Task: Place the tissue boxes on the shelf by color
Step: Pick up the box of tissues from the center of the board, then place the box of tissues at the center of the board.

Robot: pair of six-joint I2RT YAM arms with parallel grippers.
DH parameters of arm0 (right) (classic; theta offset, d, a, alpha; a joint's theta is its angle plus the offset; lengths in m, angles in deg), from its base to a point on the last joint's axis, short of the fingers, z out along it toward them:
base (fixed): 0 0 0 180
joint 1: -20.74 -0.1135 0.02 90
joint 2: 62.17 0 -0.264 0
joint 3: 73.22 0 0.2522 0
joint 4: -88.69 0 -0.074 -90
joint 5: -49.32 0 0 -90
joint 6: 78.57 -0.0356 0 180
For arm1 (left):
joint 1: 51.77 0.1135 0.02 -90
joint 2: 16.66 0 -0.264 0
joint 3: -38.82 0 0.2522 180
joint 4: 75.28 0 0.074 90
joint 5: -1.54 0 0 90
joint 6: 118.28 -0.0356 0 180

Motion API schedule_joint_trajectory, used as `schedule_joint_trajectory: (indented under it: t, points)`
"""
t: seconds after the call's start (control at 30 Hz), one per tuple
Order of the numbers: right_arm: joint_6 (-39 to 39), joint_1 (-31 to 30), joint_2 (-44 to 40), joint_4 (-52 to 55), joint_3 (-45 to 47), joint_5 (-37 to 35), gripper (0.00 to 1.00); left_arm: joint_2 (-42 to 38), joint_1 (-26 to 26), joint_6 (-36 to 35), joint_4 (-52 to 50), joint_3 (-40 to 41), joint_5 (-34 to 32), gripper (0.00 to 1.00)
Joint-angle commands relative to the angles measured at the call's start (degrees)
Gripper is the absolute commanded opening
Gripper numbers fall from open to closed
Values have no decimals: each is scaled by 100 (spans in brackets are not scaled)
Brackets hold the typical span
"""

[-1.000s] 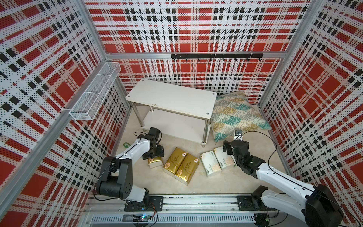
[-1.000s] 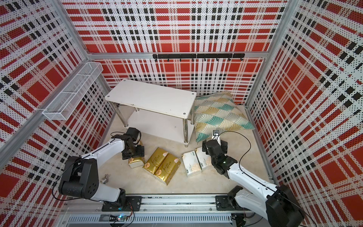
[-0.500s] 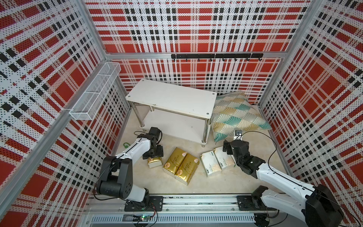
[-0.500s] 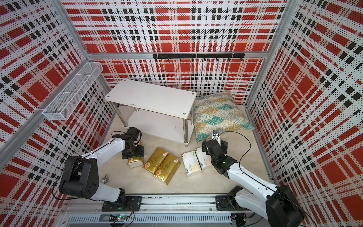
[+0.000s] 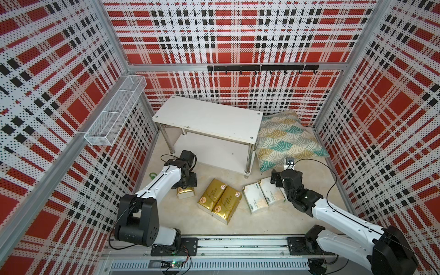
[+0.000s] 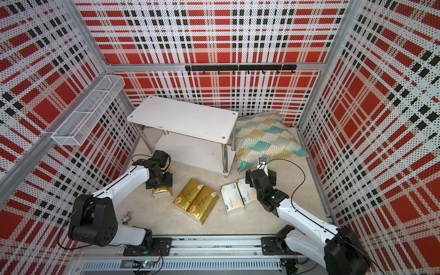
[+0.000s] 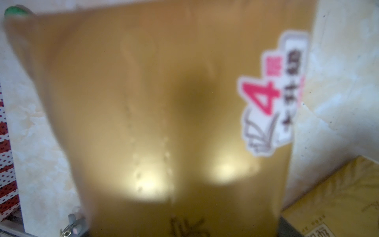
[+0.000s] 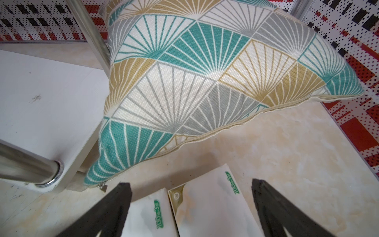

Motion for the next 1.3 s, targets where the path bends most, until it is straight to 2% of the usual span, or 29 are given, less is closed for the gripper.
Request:
schedule_joint_trajectory:
  t: [0.0, 0.37, 0.67, 0.9, 1.27]
  points:
    - [48, -49, -106, 106, -41, -59, 100, -20, -51, -106, -10, -356, -91, 78]
    - [99, -46, -267, 297, -80, -44, 100, 0, -147, -211, 81, -711, -50, 78]
    - [173, -53, -346, 551, -173, 47, 100, 377, -314, -477, 217, -1130, -71, 78]
    - [266, -49, -444, 701, -313, 150, 100, 677, -301, -959, 241, -1529, 130, 78]
    - [292, -47, -536, 916, -493, 188, 100, 1172, -275, -1326, 430, -1906, 207, 78]
